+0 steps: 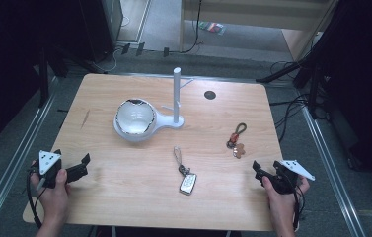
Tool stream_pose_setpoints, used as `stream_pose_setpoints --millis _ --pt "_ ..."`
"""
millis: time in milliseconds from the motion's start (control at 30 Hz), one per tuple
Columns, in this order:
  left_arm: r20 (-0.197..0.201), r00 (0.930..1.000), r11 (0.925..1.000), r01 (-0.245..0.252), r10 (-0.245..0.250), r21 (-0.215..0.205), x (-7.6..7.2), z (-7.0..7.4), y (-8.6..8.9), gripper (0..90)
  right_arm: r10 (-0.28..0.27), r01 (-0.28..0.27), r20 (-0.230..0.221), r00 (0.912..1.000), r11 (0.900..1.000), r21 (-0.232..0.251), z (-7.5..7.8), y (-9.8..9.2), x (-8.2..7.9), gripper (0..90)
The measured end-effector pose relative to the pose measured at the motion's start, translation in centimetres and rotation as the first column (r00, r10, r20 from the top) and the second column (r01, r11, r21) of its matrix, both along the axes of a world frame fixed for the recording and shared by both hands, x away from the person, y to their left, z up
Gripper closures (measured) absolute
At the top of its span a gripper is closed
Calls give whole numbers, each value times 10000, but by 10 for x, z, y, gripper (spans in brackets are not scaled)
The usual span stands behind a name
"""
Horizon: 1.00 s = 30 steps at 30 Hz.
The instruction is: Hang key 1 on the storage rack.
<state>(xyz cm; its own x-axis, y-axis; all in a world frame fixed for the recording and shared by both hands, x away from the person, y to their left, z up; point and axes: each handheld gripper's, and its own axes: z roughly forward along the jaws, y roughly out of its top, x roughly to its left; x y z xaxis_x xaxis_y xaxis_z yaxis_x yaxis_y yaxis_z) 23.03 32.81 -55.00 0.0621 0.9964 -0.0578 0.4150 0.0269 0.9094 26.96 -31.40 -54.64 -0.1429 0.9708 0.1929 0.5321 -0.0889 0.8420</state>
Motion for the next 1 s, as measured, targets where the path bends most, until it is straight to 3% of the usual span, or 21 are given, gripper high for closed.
stream_pose_setpoints --millis 167,400,567,733,800,967,1000 --pt "-55 10000 10000 42 -42 -16 0 0 0 6 -1 1 40 10000 10000 7 0 0 0 162" --pt "-120 9999 9999 109 -109 -5 2 0 -1 6 134 -136 -52 9999 9991 -411 3 4 -1 230" --pt "-42 9999 9999 94 -95 -135 0 0 1 6 -49 38 -174 9998 9980 -625 13 10 -4 284" --pt "-94 9997 9997 227 -227 38 0 0 -1 5 -72 34 -247 9997 9881 -1538 26 20 -1 349" --pt "-105 9997 9998 206 -206 -13 0 0 0 6 -31 -12 -268 9996 9868 -1618 28 21 -1 369" --pt "-6 9998 9997 185 -185 -137 -1 0 1 6 320 -488 -994 9945 9840 -1713 35 31 6 400" --pt "-9 9997 9997 249 -249 -73 -2 0 0 6 512 -760 -1441 9882 9821 -1722 37 35 10 403"
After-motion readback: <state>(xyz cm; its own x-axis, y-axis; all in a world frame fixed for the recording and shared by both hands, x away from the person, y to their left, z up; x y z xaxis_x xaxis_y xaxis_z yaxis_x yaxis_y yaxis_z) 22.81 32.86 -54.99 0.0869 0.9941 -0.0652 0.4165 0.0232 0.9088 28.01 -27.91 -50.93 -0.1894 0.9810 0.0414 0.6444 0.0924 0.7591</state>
